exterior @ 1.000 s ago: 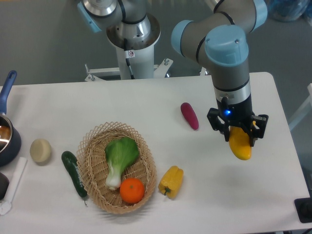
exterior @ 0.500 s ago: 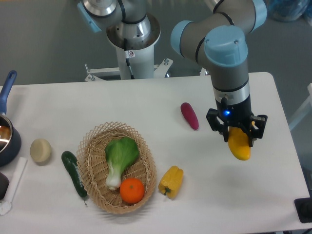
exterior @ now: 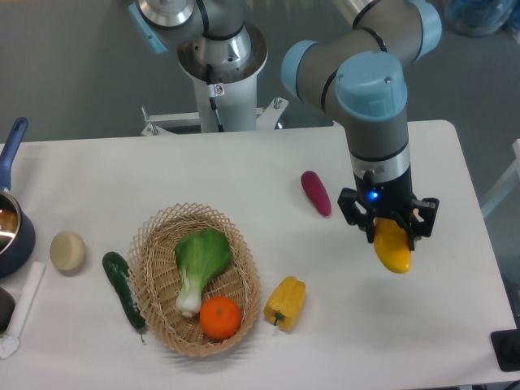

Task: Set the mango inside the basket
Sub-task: 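Carry the yellow mango over the wicker basket and lower it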

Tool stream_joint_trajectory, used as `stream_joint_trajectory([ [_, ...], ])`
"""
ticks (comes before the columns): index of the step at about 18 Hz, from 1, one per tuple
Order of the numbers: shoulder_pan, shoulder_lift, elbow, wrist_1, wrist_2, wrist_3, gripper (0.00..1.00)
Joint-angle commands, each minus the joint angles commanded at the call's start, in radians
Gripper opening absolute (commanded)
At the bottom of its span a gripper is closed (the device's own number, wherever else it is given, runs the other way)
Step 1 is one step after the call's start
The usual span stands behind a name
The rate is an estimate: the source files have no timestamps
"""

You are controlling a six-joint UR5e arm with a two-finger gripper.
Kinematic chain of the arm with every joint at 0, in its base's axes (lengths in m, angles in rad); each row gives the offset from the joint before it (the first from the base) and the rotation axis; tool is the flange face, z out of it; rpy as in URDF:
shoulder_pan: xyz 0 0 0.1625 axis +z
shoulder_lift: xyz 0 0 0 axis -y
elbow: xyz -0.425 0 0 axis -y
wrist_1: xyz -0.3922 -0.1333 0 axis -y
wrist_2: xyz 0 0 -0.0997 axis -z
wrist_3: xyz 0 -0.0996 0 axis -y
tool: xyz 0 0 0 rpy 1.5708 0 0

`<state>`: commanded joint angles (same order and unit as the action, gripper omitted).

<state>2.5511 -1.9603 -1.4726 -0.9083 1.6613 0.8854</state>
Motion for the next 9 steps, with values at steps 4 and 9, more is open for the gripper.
stream_joint_trajectory([
  [4,-0.064,-0.023,-0.011,0.048,0.009,-0.162,0.47],
  [9,-0.159,-0.025,-0.023,0.046,0.012,-0.313,0.47],
])
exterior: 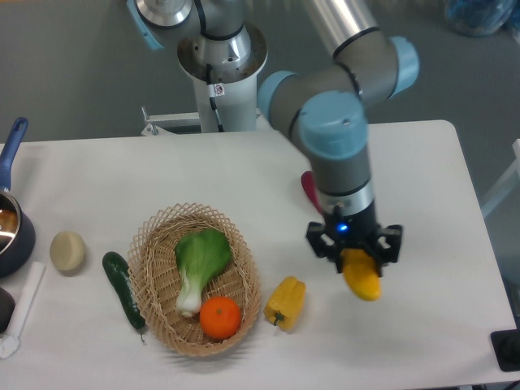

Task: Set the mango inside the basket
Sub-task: 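Carry the yellow mango over the wicker basket and lower it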

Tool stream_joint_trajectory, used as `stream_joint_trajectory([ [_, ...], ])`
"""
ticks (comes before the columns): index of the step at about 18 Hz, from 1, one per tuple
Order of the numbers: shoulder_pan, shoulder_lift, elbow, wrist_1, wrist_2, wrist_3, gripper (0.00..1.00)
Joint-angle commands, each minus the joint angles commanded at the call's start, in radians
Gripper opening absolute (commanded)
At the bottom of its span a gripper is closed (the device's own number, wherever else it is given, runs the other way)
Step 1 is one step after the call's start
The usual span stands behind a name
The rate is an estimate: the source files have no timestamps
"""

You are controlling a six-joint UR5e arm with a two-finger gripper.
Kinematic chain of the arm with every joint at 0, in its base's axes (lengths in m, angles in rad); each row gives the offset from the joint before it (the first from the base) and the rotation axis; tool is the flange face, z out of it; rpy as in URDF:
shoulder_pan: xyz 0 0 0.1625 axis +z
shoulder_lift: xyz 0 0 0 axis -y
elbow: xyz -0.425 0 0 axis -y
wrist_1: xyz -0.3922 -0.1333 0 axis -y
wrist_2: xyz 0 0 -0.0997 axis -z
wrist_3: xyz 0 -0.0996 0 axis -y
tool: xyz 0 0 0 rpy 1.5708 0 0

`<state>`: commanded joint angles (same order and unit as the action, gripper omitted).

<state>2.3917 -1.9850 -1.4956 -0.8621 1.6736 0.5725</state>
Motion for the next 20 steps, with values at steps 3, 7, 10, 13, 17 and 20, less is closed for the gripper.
stream_joint_trajectory([
  [3,-0.075,0.002,-0.029,0.0,-0.002,-0.042,0.47],
  [7,-0.169,0.003,-0.066,0.002,-0.008,-0.068,0.54],
  [10,-0.236,0.006,-0.104,0.002,-0.008,-0.088,0.54],
  [13,-0.295,0.006,-0.13,0.0,-0.008,-0.106,0.54],
  [17,-0.335,0.0,-0.147,0.002,-0.008,-0.112,0.57],
  [20,-0.345,0.002,-0.157,0.003,-0.006,-0.106,0.73],
])
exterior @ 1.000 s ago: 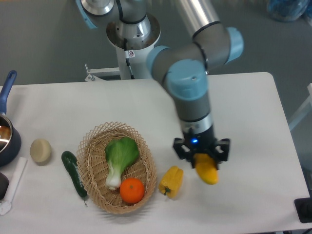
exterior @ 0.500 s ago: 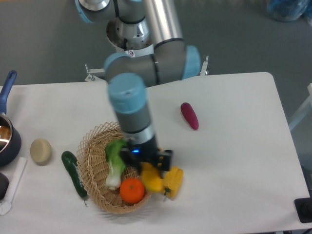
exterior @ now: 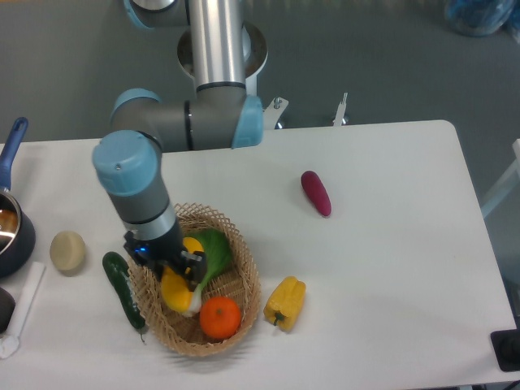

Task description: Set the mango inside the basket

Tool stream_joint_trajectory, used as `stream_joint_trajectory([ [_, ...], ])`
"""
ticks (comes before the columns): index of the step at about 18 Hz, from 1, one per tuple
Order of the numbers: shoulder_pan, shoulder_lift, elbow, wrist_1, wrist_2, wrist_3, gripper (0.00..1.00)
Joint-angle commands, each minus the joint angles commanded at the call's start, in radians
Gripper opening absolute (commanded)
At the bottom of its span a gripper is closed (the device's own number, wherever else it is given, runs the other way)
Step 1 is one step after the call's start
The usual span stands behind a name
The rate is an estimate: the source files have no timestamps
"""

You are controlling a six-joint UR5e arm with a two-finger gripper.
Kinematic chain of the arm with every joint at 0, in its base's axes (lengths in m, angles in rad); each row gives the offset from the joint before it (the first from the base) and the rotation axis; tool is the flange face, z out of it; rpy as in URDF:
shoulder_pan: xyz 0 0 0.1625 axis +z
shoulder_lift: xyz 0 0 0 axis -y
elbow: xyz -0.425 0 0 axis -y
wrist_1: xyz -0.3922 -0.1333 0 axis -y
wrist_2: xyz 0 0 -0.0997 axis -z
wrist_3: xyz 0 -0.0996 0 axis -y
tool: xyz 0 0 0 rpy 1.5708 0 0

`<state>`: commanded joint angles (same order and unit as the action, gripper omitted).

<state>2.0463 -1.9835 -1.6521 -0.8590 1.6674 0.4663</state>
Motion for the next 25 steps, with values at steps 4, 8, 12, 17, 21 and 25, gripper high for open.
stream_joint_trajectory([
  [4,-0.002,0.003,-0.003,0.003,0.008,0.003,1.0],
  [8,0.002,0.02,0.011,0.002,0.008,0.005,1.0],
  [12,0.047,0.031,0.043,0.003,0.075,0.008,1.0],
  [17,0.23,0.041,0.078,0.0,0.109,0.162,1.0],
  [21,0.365,0.057,0.103,-0.006,0.104,0.337,1.0],
  [25,0.461,0.058,0.109,-0.009,0.101,0.532,1.0],
])
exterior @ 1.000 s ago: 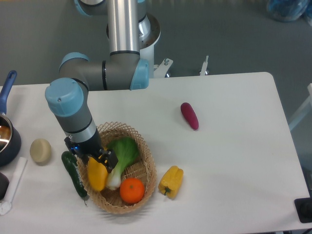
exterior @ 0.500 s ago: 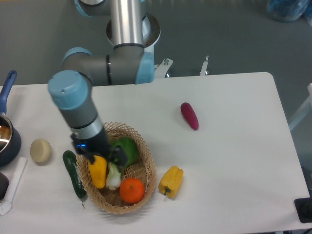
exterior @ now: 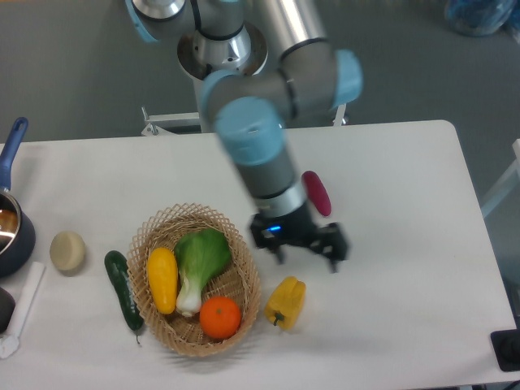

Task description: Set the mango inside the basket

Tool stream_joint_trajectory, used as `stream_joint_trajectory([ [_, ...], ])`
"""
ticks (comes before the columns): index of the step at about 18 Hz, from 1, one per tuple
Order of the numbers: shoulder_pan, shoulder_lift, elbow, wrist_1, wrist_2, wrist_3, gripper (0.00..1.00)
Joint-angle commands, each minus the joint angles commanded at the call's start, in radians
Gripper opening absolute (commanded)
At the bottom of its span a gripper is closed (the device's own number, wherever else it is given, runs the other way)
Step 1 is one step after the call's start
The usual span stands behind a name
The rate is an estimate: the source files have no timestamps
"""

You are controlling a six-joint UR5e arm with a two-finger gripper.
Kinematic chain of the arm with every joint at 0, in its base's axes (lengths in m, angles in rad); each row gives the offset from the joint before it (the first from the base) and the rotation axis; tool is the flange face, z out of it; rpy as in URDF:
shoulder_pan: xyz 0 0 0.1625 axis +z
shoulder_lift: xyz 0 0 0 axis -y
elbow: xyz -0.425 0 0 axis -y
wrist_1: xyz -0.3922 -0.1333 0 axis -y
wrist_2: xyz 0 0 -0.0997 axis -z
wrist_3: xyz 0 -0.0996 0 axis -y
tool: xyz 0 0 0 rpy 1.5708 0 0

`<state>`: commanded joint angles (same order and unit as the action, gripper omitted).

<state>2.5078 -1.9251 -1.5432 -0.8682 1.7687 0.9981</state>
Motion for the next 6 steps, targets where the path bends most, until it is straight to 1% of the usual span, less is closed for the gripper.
stream_joint_trajectory([
  [2,0.026,-0.002,0.02,0.0,0.0,0.054,1.0],
  [6,0.035,-0.009,0.051,0.0,-0.029,0.056,1.0],
])
